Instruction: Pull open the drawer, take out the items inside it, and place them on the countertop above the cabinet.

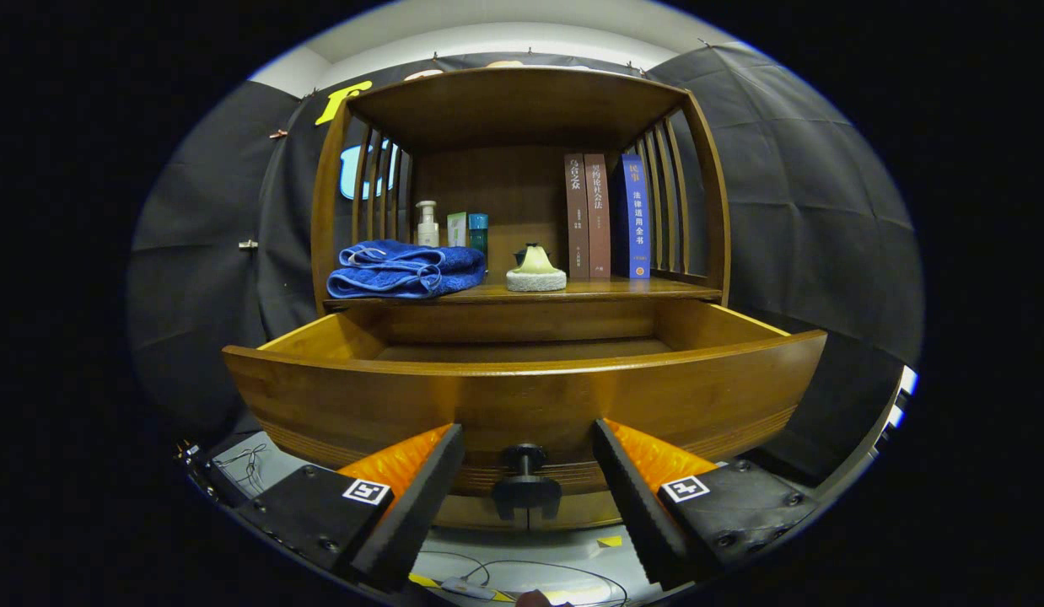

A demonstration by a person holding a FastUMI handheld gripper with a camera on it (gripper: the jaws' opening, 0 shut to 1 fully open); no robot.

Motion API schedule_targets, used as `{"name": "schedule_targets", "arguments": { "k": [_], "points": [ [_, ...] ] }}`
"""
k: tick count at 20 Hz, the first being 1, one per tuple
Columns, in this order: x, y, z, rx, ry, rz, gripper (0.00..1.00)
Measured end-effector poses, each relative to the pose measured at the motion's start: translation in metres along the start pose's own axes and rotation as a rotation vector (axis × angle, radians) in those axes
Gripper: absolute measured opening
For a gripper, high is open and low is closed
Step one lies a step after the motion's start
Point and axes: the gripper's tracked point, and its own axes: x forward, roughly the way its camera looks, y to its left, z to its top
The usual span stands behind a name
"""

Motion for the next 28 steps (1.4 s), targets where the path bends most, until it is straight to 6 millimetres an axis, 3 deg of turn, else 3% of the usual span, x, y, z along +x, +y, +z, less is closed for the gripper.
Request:
{"name": "schedule_targets", "arguments": {
  "k": [3,21,24,28],
  "points": [
    [0.018,0.0,0.012,-0.006,-0.028,0.003,1.0],
    [0.137,0.001,0.03,-0.031,-0.028,0.011,1.0],
    [0.15,0.001,0.03,-0.034,-0.018,0.01,1.0],
    [0.152,-0.001,0.029,-0.032,-0.035,0.003,0.99]
  ]
}}
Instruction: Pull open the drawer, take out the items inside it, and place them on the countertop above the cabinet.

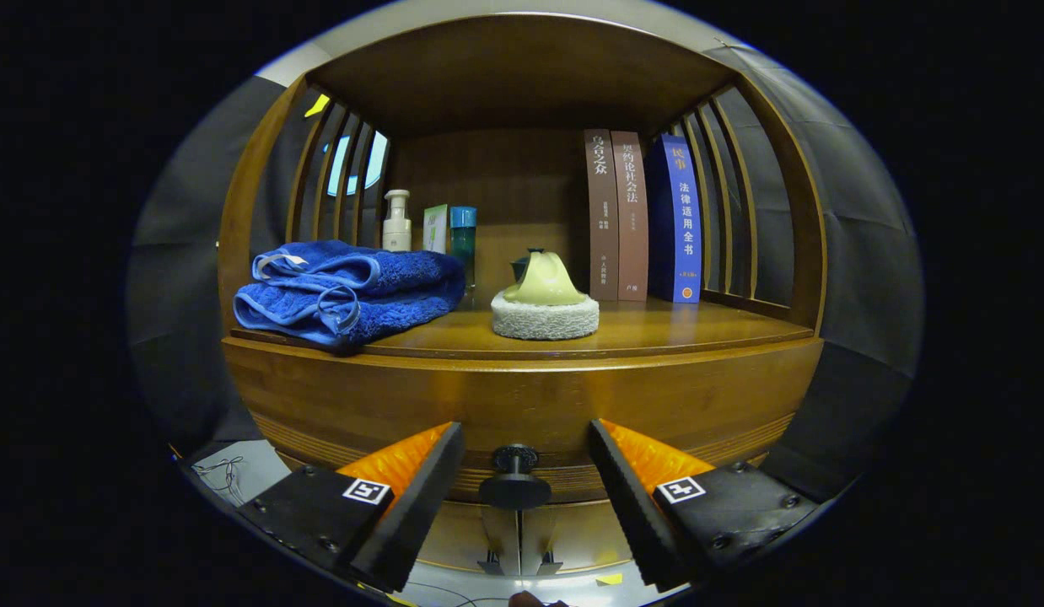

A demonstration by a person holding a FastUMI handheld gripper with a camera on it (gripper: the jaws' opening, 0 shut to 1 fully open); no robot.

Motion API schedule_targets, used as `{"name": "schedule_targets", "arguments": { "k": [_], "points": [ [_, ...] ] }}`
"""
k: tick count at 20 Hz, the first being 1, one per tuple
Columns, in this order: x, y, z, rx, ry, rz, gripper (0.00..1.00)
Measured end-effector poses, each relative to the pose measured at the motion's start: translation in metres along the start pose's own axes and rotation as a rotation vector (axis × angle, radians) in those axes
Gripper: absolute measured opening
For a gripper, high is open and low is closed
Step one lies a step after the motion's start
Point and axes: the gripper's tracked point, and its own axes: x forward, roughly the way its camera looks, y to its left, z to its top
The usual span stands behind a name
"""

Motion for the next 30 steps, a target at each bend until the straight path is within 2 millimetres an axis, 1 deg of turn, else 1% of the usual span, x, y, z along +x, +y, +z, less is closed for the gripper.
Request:
{"name": "schedule_targets", "arguments": {
  "k": [3,4,5,6,9,13,17,20,23,26,28,30],
  "points": [
    [-0.002,-0.003,-0.007,0.02,0.058,0.003,0.99],
    [-0.007,-0.003,-0.006,0.033,0.07,0.006,0.99],
    [-0.013,-0.004,0.001,0.044,0.064,0.01,1.0],
    [-0.021,-0.004,0.009,0.045,0.051,0.013,1.0],
    [-0.052,0.0,0.044,0.017,0.015,0.033,0.99],
    [-0.105,0.012,0.096,-0.033,-0.027,0.066,0.99],
    [-0.158,0.016,0.138,-0.071,-0.065,0.057,0.99],
    [-0.198,0.007,0.164,-0.071,-0.093,0.024,0.99],
    [-0.232,-0.002,0.182,-0.016,-0.11,0.011,0.99],
    [-0.257,-0.01,0.2,0.003,-0.118,-0.002,0.99],
    [-0.267,-0.011,0.215,0.012,-0.139,-0.001,0.99],
    [-0.272,-0.01,0.229,0.011,-0.149,-0.003,0.99]
  ]
}}
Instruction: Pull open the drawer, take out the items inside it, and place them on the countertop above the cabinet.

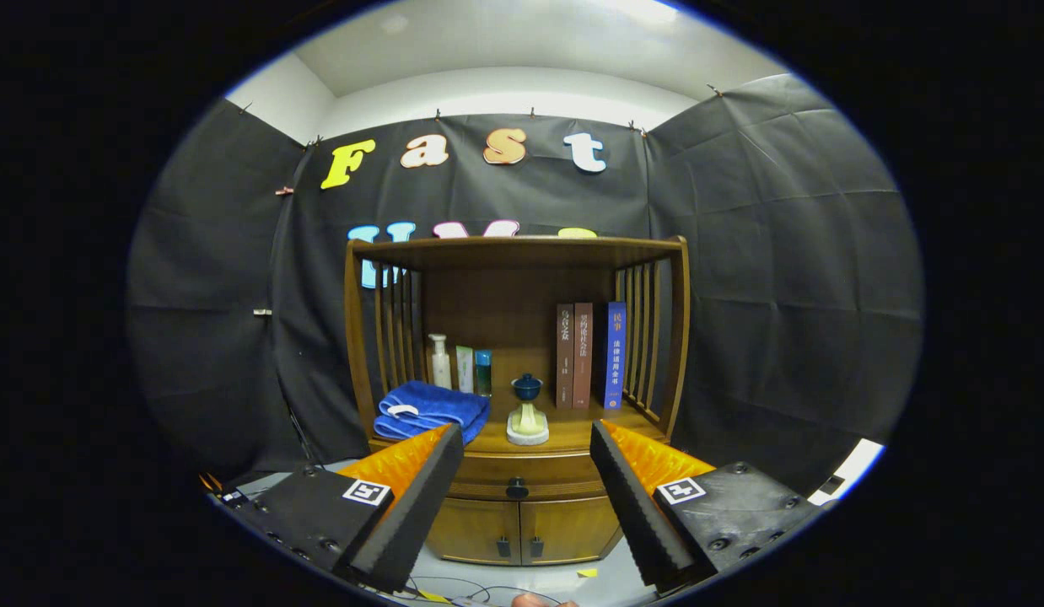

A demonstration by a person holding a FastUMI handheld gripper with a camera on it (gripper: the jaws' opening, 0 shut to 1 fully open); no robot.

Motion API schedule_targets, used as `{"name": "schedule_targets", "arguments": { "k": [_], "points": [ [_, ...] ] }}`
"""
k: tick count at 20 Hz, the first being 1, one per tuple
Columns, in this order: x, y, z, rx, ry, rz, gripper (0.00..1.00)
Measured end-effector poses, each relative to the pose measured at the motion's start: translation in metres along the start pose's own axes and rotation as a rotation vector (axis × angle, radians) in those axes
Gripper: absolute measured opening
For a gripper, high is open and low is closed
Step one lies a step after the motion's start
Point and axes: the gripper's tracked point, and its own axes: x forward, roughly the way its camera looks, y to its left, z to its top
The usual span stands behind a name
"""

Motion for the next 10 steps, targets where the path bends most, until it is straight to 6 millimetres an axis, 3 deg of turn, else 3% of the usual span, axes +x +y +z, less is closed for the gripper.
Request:
{"name": "schedule_targets", "arguments": {
  "k": [3,6,10],
  "points": [
    [0.001,0.013,0.019,-0.001,-0.028,0.016,0.99],
    [0.013,0.027,0.009,-0.014,0.024,0.025,0.99],
    [0.015,0.049,0.015,-0.034,0.027,0.056,0.99]
  ]
}}
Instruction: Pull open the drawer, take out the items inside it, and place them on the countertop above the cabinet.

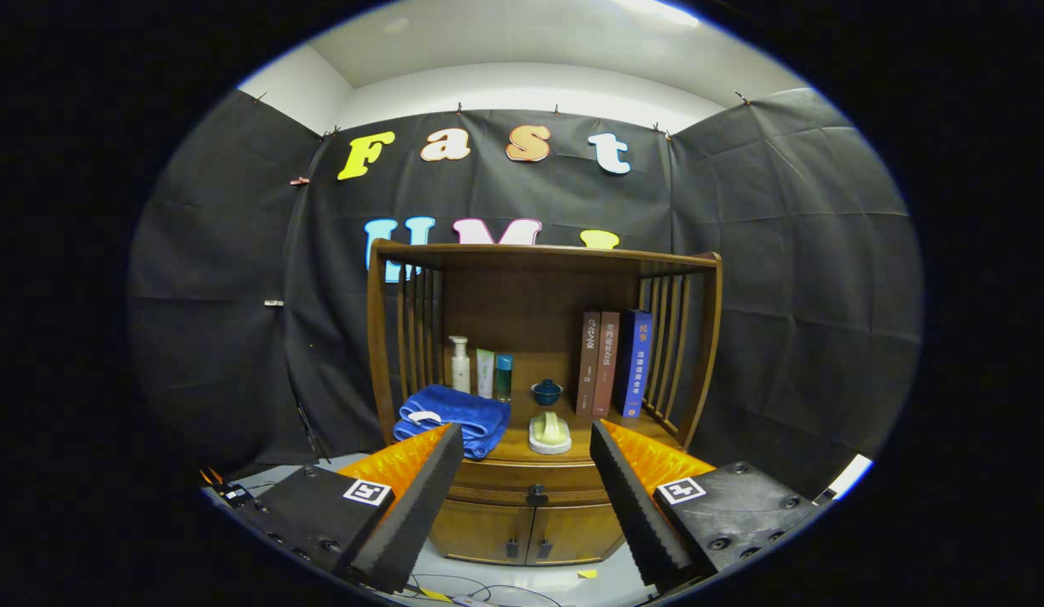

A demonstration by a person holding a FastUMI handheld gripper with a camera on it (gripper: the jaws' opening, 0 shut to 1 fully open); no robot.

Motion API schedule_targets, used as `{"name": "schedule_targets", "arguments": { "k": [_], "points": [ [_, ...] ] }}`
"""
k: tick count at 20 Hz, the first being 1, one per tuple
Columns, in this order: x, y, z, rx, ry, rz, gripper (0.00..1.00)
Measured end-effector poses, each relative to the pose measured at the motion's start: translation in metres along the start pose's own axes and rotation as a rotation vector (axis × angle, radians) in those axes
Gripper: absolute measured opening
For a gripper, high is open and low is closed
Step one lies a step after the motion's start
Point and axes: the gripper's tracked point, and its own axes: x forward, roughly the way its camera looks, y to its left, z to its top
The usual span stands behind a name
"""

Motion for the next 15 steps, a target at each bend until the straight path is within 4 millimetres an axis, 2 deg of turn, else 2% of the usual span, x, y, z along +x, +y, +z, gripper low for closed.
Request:
{"name": "schedule_targets", "arguments": {
  "k": [3,11,15],
  "points": [
    [0.003,0.006,0.001,0.024,-0.004,0.022,0.99],
    [0.001,-0.016,0.008,0.075,-0.017,-0.005,0.99],
    [0.001,-0.019,0.008,0.071,-0.021,-0.012,0.99]
  ]
}}
